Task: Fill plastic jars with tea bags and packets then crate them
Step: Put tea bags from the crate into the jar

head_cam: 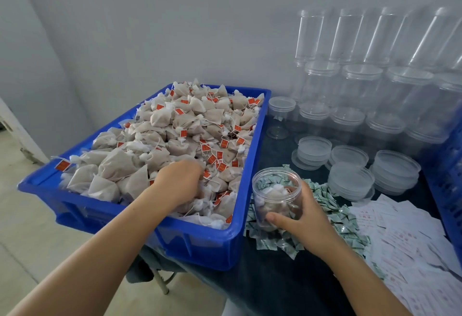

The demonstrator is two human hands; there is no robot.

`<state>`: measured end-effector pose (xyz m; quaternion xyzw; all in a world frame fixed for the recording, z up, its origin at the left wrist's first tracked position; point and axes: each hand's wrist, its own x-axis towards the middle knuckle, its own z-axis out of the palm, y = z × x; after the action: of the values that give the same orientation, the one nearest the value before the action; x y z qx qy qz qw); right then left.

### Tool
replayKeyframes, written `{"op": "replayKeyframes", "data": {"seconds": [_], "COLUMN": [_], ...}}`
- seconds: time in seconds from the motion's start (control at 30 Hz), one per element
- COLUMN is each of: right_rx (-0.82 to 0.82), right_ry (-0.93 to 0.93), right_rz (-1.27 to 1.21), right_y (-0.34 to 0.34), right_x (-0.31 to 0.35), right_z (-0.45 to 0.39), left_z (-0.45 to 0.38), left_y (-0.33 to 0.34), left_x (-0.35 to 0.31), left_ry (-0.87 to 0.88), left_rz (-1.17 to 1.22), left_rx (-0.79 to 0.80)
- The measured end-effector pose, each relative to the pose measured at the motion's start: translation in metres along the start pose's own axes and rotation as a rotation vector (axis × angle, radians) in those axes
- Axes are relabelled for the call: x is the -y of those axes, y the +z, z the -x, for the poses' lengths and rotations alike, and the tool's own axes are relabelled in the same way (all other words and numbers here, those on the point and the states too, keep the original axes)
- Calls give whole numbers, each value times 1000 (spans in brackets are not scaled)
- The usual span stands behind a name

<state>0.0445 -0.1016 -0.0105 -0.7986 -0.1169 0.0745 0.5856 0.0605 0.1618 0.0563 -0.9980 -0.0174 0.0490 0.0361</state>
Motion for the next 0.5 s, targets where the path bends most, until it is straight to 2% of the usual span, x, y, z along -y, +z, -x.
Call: {"op": "replayKeyframes", "data": {"seconds": [0.27, 0.5], "right_rx": [-9, -11], "right_ry": [-1, -2], "right_rz": [-8, 5], "right_y": [2, 1], "right_x": [-2, -5], "right_z": [-1, -2], "left_z": [3, 12], "left_y": [-7, -52], "left_x": [3, -9], "left_ry": [14, 123], "left_rz": [65, 425], "left_rx": [-90, -335]}}
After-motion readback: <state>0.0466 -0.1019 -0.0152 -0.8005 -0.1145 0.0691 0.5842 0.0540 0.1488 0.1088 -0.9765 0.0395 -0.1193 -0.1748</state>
